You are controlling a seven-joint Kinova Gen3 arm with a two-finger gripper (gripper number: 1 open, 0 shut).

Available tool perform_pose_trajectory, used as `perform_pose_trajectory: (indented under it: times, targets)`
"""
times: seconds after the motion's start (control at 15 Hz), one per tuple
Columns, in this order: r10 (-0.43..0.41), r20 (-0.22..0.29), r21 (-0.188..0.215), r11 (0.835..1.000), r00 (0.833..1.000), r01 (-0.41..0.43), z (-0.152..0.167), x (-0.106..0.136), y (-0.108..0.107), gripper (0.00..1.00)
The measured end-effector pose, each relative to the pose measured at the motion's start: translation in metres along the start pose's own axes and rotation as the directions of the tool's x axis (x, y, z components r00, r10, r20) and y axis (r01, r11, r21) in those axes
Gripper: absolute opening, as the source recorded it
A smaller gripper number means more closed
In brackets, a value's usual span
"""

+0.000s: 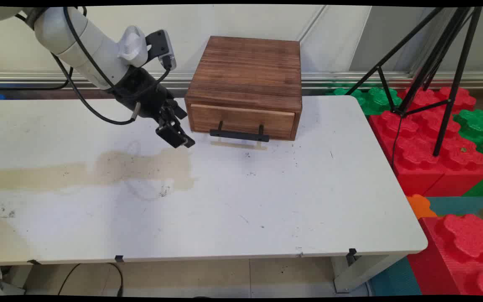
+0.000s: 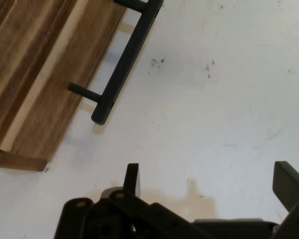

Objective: Open the drawer

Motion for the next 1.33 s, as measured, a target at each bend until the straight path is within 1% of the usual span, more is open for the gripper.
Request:
perform_pose_trajectory:
  times: [0.27, 0.67, 0.93, 1.33]
  targets:
    - [-0.004, -0.011, 0.0, 1.0, 1.0, 0.004, 0.001, 0.003, 0.0, 1.0]
    - [0.002, -0.035, 0.006, 1.0, 0.999, -0.001, 0.007, 0.015, -0.002, 1.0]
    - [0.013, -0.046, 0.013, 1.0, 0.999, -0.013, 0.015, 0.023, -0.007, 1.0]
    - [0.043, -0.05, 0.019, 0.999, 0.998, -0.042, 0.036, 0.036, -0.016, 1.0]
